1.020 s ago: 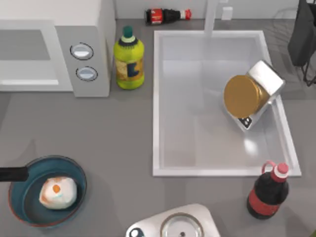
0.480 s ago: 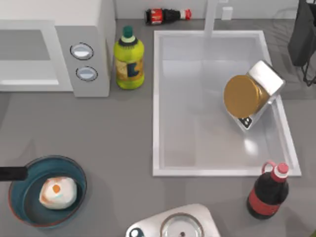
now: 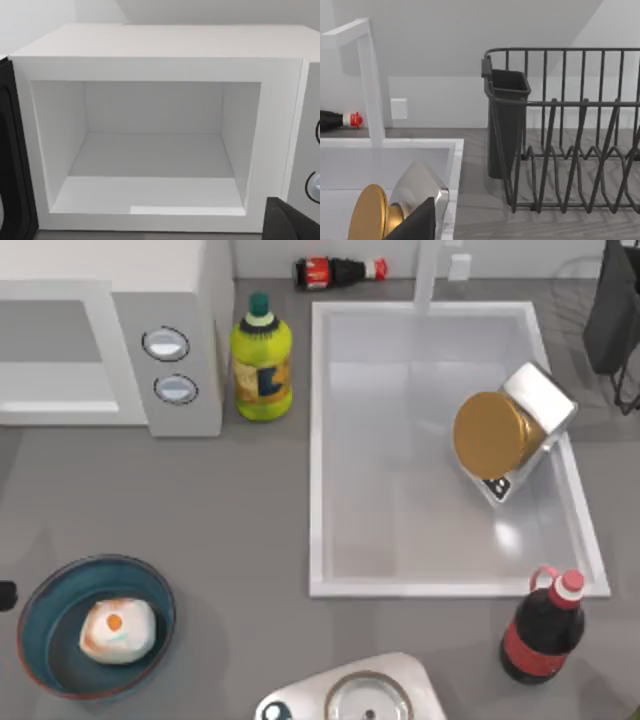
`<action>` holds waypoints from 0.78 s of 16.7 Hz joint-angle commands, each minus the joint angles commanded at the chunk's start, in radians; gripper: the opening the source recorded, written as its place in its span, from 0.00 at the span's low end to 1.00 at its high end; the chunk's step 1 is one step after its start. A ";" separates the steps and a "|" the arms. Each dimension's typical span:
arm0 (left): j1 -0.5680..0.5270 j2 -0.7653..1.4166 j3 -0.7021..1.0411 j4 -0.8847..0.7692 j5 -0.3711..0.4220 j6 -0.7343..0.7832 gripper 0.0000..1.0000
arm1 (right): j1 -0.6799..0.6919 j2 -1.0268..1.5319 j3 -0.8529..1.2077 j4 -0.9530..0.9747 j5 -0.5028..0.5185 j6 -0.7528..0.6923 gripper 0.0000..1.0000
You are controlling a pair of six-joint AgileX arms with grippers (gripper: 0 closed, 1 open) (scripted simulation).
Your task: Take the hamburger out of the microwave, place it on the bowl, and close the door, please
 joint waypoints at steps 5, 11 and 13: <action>-0.021 0.021 0.004 0.020 -0.021 0.001 0.00 | 0.000 0.000 0.000 0.000 0.000 0.000 1.00; -0.199 0.183 0.042 0.138 -0.198 0.003 0.00 | 0.000 0.000 0.000 0.000 0.000 0.000 1.00; -0.210 0.192 0.044 0.144 -0.209 0.004 0.00 | 0.000 0.000 0.000 0.000 0.000 0.000 1.00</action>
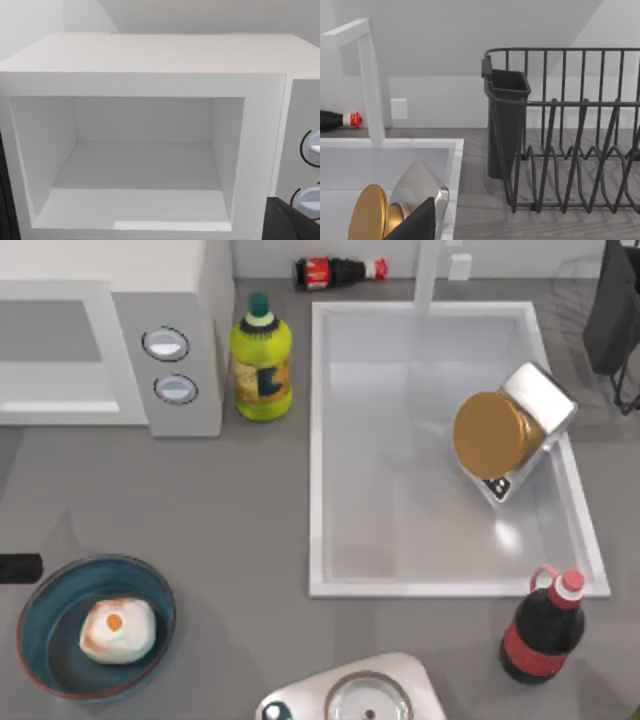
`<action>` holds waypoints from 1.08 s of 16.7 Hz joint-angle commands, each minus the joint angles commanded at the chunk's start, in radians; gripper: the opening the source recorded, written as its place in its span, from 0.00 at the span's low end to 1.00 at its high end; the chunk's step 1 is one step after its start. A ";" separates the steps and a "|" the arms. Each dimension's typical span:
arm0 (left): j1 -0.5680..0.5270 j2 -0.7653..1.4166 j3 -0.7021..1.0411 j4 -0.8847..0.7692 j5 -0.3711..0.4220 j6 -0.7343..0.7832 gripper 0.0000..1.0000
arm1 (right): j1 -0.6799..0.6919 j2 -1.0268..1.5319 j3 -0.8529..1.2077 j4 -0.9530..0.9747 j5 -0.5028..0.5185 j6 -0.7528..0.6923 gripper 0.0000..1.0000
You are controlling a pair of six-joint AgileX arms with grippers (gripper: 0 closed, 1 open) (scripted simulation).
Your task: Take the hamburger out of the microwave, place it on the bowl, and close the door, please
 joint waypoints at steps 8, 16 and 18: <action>0.164 0.156 0.154 -0.115 0.104 0.149 0.00 | 0.000 0.000 0.000 0.000 0.000 0.000 1.00; 0.773 0.839 0.754 -0.523 0.445 0.605 0.00 | 0.000 0.000 0.000 0.000 0.000 0.000 1.00; 0.909 1.025 0.908 -0.634 0.532 0.704 0.00 | 0.000 0.000 0.000 0.000 0.000 0.000 1.00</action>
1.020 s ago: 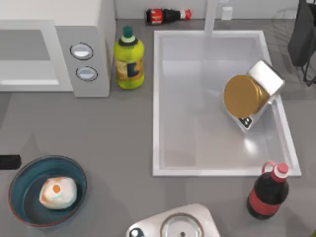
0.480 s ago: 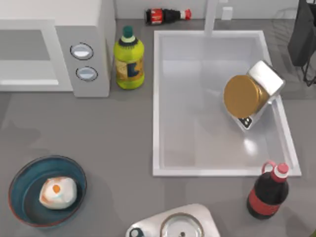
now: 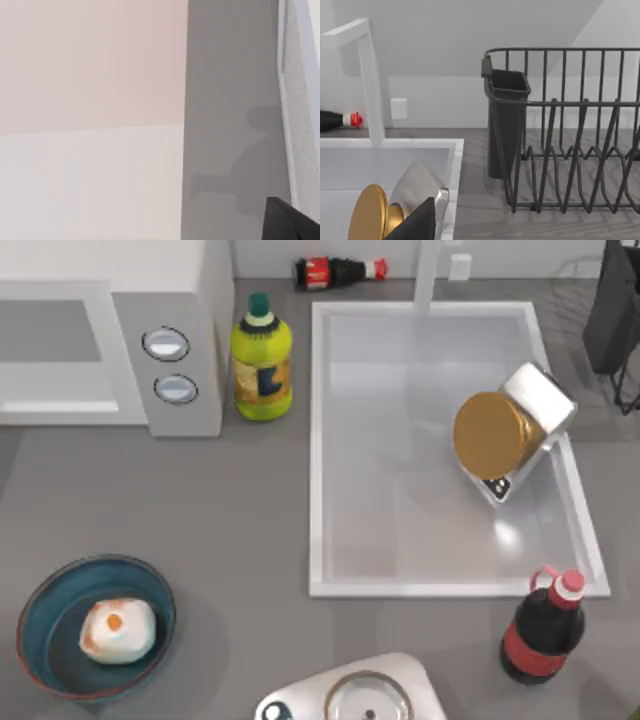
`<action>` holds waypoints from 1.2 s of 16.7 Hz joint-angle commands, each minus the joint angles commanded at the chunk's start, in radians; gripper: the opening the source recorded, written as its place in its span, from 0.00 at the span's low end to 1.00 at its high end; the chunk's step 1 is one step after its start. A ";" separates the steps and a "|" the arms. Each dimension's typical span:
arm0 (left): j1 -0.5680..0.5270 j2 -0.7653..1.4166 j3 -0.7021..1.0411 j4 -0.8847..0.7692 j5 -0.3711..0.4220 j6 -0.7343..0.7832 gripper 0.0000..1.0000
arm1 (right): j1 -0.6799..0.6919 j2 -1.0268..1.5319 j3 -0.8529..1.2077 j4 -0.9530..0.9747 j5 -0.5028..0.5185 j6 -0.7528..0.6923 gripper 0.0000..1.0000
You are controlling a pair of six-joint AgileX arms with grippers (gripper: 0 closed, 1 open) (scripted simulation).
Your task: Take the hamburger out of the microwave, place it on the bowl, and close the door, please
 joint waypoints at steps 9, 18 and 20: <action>0.247 0.460 0.405 -0.323 0.243 0.217 0.00 | 0.000 0.000 0.000 0.000 0.000 0.000 1.00; 0.245 0.488 0.349 -0.250 0.244 0.220 0.00 | 0.000 0.000 0.000 0.000 0.000 0.000 1.00; 0.246 0.515 0.290 -0.151 0.245 0.221 0.00 | 0.000 0.000 0.000 0.000 0.000 0.000 1.00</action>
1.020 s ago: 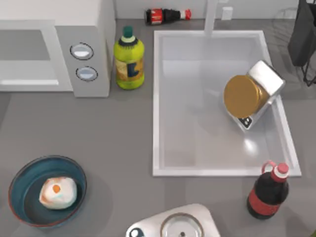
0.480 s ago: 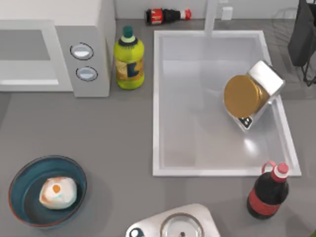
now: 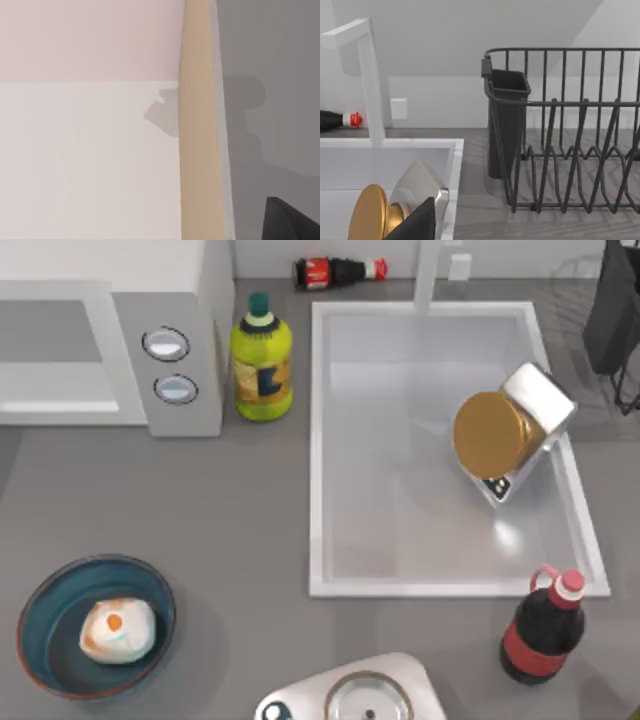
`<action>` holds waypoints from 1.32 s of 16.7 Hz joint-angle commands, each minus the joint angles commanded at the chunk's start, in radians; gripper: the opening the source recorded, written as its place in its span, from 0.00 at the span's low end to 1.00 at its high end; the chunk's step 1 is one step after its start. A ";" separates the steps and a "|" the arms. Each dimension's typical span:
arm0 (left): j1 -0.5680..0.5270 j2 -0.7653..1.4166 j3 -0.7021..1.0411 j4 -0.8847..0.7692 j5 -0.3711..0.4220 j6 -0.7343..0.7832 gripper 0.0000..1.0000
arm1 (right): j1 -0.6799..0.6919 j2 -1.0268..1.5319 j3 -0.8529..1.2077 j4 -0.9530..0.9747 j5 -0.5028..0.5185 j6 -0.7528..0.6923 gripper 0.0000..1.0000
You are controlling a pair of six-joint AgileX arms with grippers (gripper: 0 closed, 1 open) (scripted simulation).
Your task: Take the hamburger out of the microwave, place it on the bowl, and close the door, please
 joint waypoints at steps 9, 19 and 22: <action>0.000 0.064 -0.145 0.203 0.004 0.003 0.00 | 0.000 0.000 0.000 0.000 0.000 0.000 1.00; -0.149 -0.187 -0.430 0.358 -0.058 -0.130 0.00 | 0.000 0.000 0.000 0.000 0.000 0.000 1.00; -0.170 -0.240 -0.518 0.387 -0.078 -0.179 0.00 | 0.000 0.000 0.000 0.000 0.000 0.000 1.00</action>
